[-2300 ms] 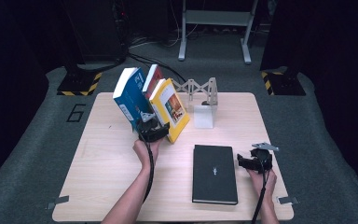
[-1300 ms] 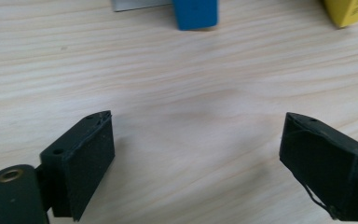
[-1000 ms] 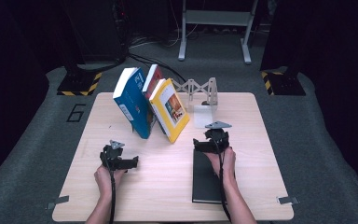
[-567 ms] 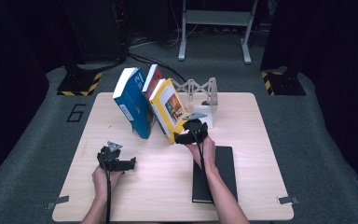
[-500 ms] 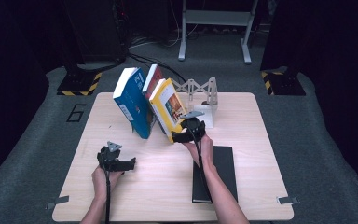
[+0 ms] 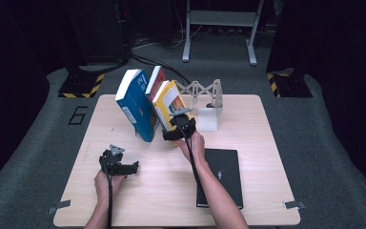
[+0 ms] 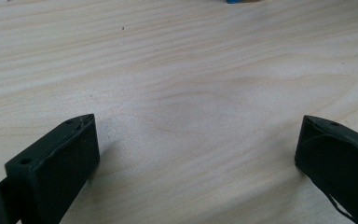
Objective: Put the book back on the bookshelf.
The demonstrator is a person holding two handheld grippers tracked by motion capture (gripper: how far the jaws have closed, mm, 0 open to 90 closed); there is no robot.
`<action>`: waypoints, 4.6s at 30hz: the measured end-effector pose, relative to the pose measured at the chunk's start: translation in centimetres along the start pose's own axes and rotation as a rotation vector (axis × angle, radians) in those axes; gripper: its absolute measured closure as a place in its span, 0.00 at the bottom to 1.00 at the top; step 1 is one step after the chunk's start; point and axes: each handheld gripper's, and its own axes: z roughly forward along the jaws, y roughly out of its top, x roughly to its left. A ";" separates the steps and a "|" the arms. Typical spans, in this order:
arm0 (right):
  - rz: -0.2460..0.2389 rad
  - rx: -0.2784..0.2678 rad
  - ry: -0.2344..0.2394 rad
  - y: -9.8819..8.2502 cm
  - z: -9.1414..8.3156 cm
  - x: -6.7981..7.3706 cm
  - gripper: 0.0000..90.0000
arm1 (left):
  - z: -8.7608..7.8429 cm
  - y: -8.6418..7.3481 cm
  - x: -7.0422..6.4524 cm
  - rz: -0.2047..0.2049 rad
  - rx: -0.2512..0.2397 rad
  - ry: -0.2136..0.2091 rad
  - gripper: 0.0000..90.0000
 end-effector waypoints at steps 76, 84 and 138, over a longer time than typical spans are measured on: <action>-0.084 -0.130 -0.125 -0.2 -0.9 -1.9 0.86 | 0.0 0.0 0.0 -0.003 -0.004 0.006 0.00; -0.032 -0.077 -0.099 -0.6 -1.3 -1.8 0.85 | -0.1 0.0 0.1 0.015 0.010 0.004 0.00; 0.030 -0.088 -0.153 2.6 -0.7 -0.9 0.86 | 0.0 0.0 0.0 -0.003 -0.005 0.006 0.00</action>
